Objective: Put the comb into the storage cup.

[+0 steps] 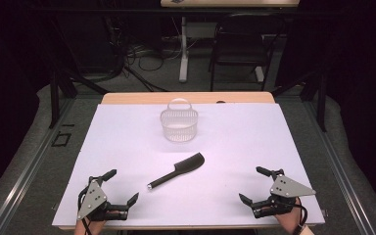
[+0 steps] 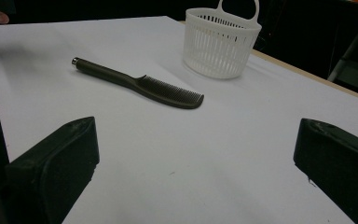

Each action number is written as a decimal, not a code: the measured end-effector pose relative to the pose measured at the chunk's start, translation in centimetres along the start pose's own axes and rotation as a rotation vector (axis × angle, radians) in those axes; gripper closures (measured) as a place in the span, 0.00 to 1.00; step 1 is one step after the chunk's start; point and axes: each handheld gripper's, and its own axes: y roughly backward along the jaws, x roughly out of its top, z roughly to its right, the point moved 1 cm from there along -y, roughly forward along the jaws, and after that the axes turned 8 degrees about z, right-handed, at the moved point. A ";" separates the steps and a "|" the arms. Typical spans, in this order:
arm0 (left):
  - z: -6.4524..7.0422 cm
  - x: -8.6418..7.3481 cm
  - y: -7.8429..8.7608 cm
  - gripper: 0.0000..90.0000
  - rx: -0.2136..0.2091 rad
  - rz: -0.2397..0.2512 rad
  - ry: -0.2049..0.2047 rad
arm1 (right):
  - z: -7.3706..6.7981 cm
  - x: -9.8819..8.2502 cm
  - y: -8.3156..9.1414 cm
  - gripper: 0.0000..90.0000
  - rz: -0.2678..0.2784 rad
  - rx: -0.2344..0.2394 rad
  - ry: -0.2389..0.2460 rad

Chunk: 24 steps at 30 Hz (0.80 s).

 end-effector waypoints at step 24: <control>-0.3 0.9 -2.0 0.00 -0.055 -0.147 0.034 | 0.0 -0.2 -0.3 0.00 -0.020 0.007 0.006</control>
